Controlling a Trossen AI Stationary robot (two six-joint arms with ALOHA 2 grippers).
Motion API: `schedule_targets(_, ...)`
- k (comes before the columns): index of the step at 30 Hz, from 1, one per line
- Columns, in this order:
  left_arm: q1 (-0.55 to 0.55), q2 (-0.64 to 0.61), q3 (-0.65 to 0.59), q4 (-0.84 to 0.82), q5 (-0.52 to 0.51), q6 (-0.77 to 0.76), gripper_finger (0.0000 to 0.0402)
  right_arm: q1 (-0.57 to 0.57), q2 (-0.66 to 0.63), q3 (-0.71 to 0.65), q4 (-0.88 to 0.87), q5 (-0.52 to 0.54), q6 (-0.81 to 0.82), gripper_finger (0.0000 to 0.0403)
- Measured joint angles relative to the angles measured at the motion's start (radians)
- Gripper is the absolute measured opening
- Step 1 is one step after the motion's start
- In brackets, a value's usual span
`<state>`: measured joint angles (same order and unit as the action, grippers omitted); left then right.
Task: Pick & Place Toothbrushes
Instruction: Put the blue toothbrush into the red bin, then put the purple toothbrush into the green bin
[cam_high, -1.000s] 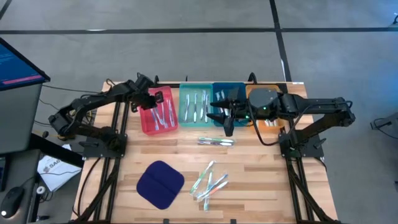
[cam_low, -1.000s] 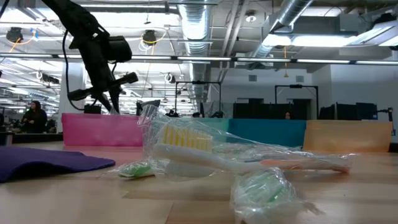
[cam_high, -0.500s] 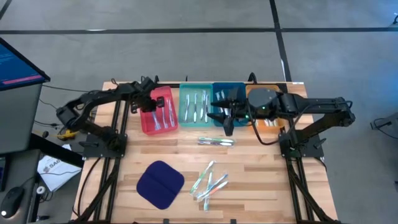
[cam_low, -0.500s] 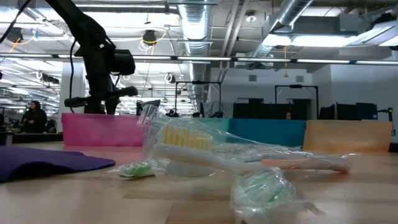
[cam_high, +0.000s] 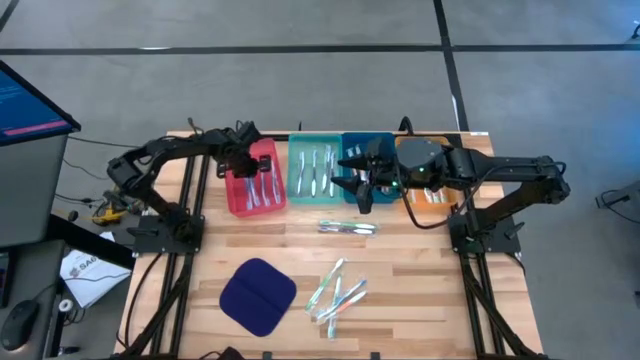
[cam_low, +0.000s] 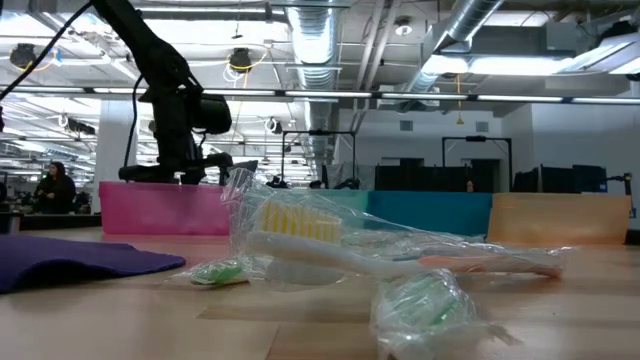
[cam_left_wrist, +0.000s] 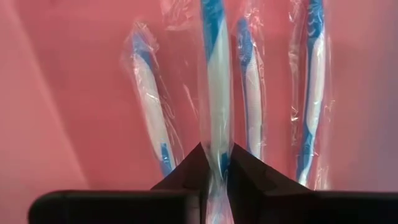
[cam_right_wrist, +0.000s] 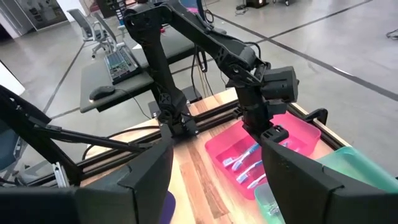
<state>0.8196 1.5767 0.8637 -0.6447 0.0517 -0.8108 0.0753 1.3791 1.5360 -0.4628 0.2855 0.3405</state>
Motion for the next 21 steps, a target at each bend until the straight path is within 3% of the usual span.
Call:
schedule_targets(11,0.001,-0.02,0.001,0.012,-0.004,0.047,0.0081,0.0,0.0,0.0,-0.006,0.0,0.0,0.024)
schedule_targets(21,0.001,-0.023,0.001,0.007,-0.003,0.054,0.0197,0.001,0.0,0.0,-0.01,0.0,0.0,0.024)
